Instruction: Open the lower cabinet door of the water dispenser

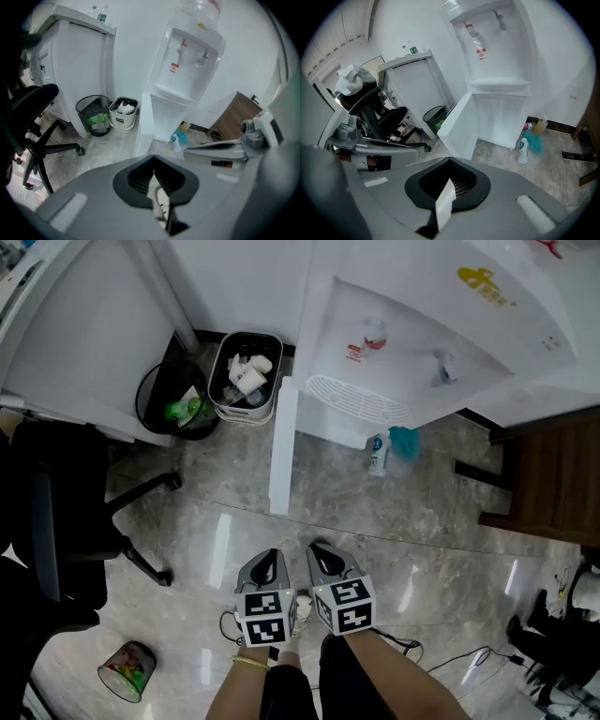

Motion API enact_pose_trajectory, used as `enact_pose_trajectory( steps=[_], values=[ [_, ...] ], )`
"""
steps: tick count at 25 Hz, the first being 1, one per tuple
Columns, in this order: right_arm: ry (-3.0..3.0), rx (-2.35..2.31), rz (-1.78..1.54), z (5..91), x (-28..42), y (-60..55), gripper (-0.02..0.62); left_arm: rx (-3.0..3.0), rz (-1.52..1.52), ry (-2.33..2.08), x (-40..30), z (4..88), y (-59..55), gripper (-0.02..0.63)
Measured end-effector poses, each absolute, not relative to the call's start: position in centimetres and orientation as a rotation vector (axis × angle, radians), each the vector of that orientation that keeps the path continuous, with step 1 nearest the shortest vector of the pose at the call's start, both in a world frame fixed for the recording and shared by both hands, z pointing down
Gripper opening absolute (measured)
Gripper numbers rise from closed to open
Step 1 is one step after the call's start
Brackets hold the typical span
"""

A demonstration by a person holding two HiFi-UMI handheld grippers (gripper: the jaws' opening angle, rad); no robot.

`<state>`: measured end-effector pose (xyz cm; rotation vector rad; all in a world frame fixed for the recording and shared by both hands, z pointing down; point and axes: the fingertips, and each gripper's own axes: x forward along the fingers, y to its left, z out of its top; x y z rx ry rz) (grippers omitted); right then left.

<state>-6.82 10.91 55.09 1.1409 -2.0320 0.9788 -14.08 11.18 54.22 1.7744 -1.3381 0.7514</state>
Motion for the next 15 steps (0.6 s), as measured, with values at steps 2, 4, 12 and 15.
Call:
enact_pose_trajectory(
  steps=[2,4,12,15],
  values=[
    [-2.032,1.140,0.971,55.11,-6.72,10.93,-0.003,1.767,0.741,-1.341,-14.19,54.31,11.27,0.006],
    [-2.033,1.139,0.962,55.14,-6.70,10.87,-0.003,1.758,0.744,-1.345,-14.37,54.48,11.33,0.006],
    [-2.021,1.152,0.954,55.37,-6.64,10.64,-0.003,1.767,0.744,-1.353,-14.94,54.52,10.93,0.006],
    [-2.017,1.155,0.950,55.45,-6.56,10.54,-0.003,1.763,0.740,-1.359,-15.05,54.52,10.74,0.006]
  ],
)
